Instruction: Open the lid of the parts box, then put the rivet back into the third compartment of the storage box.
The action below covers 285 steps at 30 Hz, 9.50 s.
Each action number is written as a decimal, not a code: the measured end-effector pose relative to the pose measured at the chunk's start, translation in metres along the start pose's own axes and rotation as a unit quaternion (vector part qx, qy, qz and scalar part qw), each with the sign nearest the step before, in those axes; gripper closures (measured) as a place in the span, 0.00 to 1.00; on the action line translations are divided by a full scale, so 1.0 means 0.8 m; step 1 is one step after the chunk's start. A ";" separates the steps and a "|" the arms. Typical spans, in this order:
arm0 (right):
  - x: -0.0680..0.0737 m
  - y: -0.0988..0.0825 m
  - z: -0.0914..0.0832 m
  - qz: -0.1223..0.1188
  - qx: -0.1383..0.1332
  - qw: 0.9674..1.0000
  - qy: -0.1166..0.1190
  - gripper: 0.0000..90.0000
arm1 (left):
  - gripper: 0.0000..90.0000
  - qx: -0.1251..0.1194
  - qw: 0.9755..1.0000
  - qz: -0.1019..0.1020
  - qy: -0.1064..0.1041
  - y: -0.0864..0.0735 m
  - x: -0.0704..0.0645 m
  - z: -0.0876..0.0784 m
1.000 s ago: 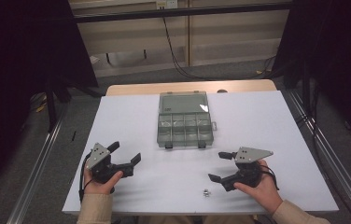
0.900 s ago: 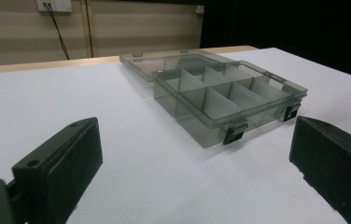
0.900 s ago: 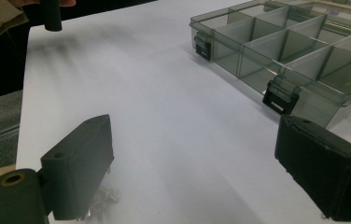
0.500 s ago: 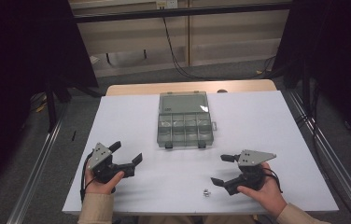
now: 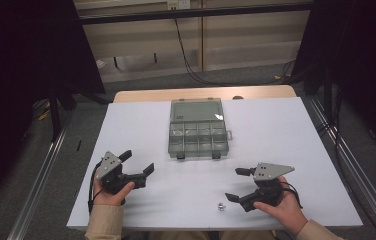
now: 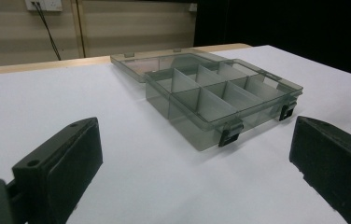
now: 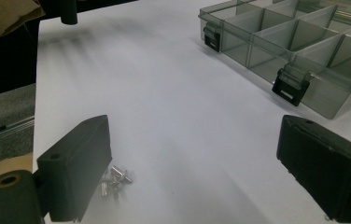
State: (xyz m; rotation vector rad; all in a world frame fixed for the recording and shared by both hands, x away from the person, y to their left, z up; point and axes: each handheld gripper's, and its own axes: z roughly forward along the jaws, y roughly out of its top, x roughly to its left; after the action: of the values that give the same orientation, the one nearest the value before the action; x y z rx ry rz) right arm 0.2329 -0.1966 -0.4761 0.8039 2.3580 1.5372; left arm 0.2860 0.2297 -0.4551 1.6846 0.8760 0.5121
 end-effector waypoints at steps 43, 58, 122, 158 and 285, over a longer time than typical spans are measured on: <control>0.016 0.002 0.027 -0.005 0.079 0.994 0.076 0.62 | 0.04 0.009 1.000 0.012 0.004 -0.004 -0.002 -0.002; 0.022 0.000 0.033 -0.008 0.097 0.992 0.084 0.75 | 0.04 0.005 1.000 0.011 0.006 -0.002 0.001 -0.005; 0.023 0.009 0.050 -0.010 0.144 0.988 0.062 0.85 | 0.04 0.012 1.000 0.015 0.002 -0.005 0.001 -0.003; -0.012 0.039 0.034 0.045 0.043 0.998 0.033 0.96 | 0.03 0.000 1.000 0.010 -0.009 -0.005 0.000 -0.007; -0.121 0.114 0.103 0.069 -0.004 0.993 -0.098 0.52 | 0.03 -0.014 1.000 0.011 -0.007 -0.006 0.004 -0.011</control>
State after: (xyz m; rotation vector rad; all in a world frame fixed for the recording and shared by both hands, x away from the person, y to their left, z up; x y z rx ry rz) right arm 0.3800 -0.1577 -0.4414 1.0837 2.1935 1.4440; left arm 0.2801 0.2383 -0.4574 1.6726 0.8375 0.5245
